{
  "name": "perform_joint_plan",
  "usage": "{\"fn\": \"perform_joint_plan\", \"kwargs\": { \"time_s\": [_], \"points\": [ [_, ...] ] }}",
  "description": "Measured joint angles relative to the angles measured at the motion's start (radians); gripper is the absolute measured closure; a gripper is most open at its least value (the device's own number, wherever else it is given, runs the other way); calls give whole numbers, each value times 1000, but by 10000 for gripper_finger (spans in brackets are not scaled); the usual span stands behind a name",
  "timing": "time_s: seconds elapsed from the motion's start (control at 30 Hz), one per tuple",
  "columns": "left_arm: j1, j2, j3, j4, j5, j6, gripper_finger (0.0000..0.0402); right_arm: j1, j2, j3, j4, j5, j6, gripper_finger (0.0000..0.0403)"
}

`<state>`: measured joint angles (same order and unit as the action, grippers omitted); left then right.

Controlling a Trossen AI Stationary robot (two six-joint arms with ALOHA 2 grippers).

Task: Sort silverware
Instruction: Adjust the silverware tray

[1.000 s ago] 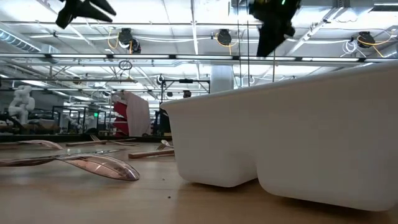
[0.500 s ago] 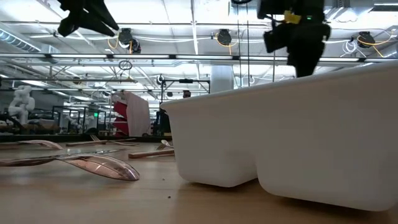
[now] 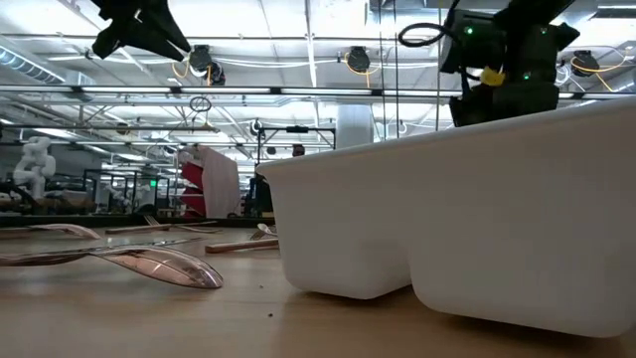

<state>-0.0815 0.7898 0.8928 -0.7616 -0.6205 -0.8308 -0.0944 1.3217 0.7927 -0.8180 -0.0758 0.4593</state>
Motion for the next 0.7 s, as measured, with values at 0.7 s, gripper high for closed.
{"fn": "perform_joint_plan", "kwargs": {
  "time_s": [0.7],
  "points": [
    [37, 0, 0, 1, -13, 0, 300, -93, 165, -1, 43, 171, -38, 403]
  ]
}}
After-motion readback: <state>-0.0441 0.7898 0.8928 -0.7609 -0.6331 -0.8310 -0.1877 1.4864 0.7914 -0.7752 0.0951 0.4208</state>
